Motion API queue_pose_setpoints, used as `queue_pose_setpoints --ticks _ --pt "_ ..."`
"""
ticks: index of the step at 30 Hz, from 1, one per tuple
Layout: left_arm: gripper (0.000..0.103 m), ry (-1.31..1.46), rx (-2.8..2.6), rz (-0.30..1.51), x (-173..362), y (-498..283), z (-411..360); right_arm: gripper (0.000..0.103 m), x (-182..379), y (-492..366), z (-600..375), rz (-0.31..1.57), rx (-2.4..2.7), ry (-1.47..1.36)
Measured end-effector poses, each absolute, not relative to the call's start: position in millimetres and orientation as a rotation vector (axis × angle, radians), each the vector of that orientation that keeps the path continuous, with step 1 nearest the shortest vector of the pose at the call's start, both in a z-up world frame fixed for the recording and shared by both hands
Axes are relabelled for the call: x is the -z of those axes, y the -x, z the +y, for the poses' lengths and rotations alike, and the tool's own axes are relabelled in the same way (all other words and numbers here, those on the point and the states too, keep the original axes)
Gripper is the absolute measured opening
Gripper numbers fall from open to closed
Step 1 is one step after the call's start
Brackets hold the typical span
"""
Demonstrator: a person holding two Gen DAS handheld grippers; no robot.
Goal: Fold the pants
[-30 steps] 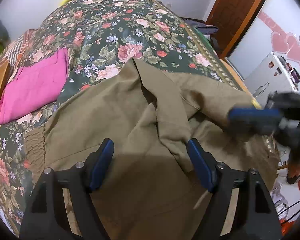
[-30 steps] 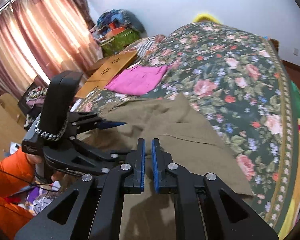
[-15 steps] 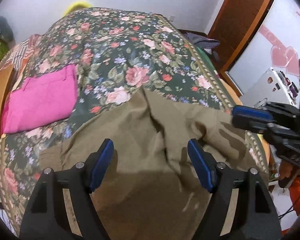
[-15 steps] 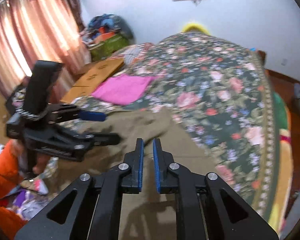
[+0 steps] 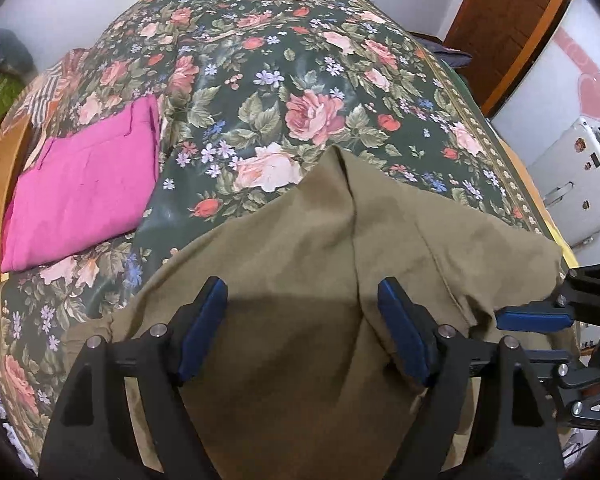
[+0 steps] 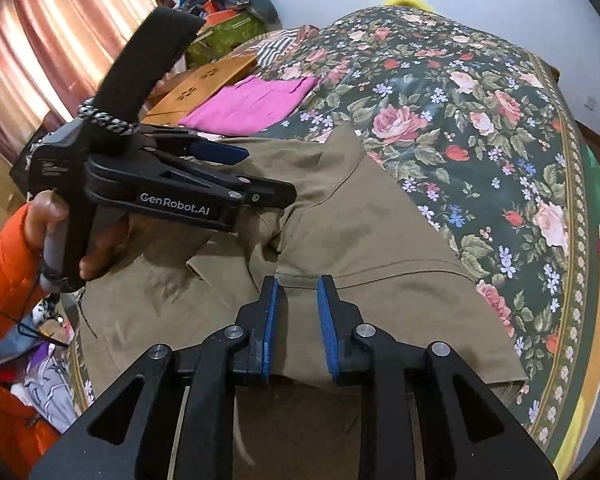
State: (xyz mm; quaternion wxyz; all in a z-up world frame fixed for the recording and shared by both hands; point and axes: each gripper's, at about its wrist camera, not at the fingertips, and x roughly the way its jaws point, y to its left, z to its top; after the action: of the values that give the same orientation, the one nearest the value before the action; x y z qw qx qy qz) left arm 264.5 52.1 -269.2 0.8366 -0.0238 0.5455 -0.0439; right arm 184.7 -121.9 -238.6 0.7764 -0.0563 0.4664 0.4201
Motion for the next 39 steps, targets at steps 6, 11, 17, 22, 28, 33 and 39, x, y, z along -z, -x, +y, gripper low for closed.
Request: queue_pose_setpoints --ticks 6,11,17,22,28,33,39 --pt "0.079 0.046 0.062 1.143 255.1 -259.9 58.7 0.021 238.6 -182.6 -122.2 1.025 -0.928 0.119" --pt "0.078 0.073 0.132 1.090 226.6 -234.5 54.4 0.022 236.6 -179.9 -123.6 1.029 -0.932 0.123" --pt "0.078 0.037 0.190 1.135 240.7 -217.8 31.8 0.023 237.2 -175.8 -121.2 1.018 -0.918 0.133" --pt "0.080 0.053 0.171 1.136 255.3 -206.1 36.3 0.024 236.6 -173.9 -119.2 1.015 -0.912 0.158" --pt "0.080 -0.021 0.135 1.088 256.7 -192.9 30.1 0.029 236.6 -172.4 -118.3 1.013 -0.912 0.164" --pt "0.080 0.004 0.118 1.072 250.4 -186.5 37.6 0.041 233.0 -165.6 -114.7 1.005 -0.901 0.192" --pt "0.079 0.023 0.019 0.992 218.7 -160.6 67.8 0.042 227.7 -160.8 -116.4 0.994 -0.869 0.192"
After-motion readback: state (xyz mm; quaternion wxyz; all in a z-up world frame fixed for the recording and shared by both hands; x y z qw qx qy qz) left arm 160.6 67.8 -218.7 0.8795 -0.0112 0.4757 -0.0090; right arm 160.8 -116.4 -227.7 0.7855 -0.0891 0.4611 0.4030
